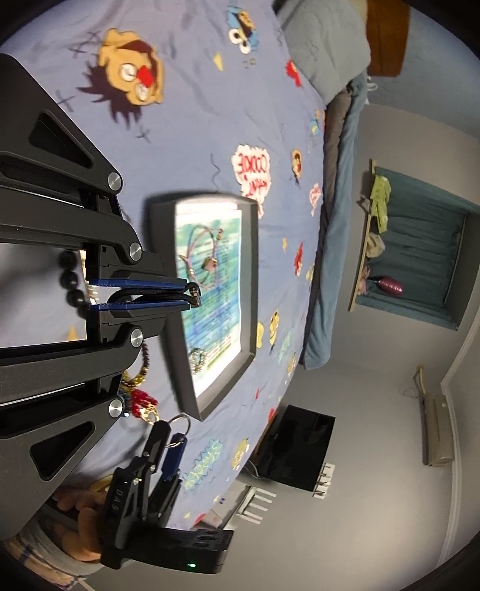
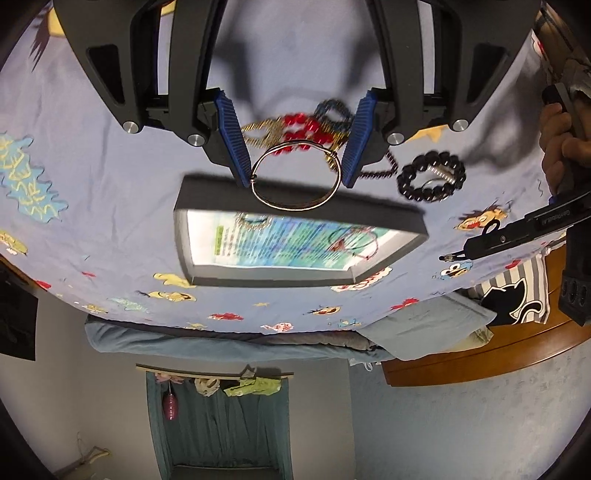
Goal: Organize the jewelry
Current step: 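Carry the hair tie and bangle into the gray box and open both tools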
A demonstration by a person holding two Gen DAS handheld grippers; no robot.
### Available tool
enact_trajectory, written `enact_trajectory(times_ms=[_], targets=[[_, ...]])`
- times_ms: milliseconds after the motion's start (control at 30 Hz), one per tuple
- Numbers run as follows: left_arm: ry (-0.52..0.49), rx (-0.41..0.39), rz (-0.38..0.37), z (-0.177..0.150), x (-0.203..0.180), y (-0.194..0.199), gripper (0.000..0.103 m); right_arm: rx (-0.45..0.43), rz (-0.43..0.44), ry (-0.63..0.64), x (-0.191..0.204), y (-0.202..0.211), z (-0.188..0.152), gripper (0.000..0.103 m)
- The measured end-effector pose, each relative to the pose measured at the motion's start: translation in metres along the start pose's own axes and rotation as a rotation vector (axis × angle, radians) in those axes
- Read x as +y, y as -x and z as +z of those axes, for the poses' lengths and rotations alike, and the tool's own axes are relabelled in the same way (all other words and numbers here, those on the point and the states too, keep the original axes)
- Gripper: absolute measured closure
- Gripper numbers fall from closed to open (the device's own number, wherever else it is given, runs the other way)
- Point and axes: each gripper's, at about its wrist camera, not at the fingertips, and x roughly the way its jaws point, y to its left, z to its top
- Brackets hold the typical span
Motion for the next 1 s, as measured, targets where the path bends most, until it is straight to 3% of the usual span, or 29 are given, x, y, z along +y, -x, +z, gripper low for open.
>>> enact_trajectory(times_ms=[333,633,1000], targets=[[-0.109,0.062,-0.015,0.034,-0.024,-0.054,0.096,-0.001,-0.047,-0.015,-0.026,-0.033,0.050,0.052],[-0.061,0.077,-0.047,0.047,-0.015,-0.103,0.096,0.063,-0.064,-0.043,-0.049,-0.080,0.063,0.052],[-0.033,0.239,-0.050,0.044,-0.004,-0.158,0.096,0.190,-0.115,0.005,-0.049,-0.127,0.067,0.052]])
